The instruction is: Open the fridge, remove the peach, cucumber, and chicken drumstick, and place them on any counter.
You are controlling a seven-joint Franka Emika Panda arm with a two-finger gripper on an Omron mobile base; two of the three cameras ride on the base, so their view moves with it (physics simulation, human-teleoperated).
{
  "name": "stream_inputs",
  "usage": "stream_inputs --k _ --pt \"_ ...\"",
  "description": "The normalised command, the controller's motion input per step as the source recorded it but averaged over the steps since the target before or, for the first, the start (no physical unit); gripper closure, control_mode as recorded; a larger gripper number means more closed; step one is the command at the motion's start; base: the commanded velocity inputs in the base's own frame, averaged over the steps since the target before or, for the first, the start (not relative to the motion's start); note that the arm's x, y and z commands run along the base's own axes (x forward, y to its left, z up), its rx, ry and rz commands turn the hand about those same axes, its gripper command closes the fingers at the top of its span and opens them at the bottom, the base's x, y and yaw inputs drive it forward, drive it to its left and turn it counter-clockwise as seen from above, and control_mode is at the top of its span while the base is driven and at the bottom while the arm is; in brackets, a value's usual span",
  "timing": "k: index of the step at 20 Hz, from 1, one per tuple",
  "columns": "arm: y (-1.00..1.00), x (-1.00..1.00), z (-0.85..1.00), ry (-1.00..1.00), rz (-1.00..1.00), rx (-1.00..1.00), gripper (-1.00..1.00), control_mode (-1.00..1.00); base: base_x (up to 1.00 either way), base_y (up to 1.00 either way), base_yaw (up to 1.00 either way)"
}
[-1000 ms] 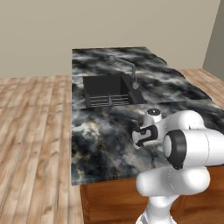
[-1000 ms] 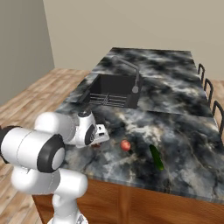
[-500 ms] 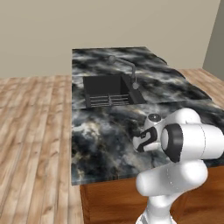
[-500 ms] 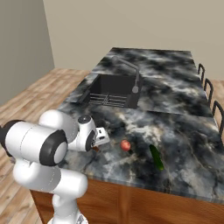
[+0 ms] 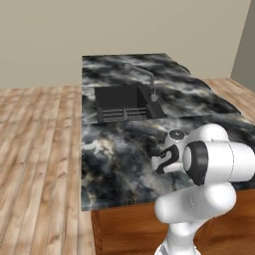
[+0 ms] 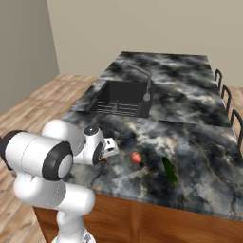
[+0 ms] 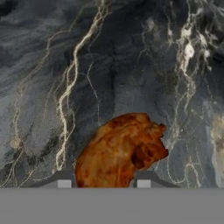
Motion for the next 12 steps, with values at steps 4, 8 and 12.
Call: stream_inputs --k 4,8,12 --pt "0.0 0.0 0.27 0.0 0.0 0.0 1.0 -1.0 0.0 0.0 0.0" --pt "-0.09 -0.08 0.49 0.02 0.0 0.0 1.0 -1.0 0.0 0.0 0.0" --pt "-0.13 0.18 0.41 0.11 0.0 -0.16 1.0 -1.0 0.0 0.0 0.0"
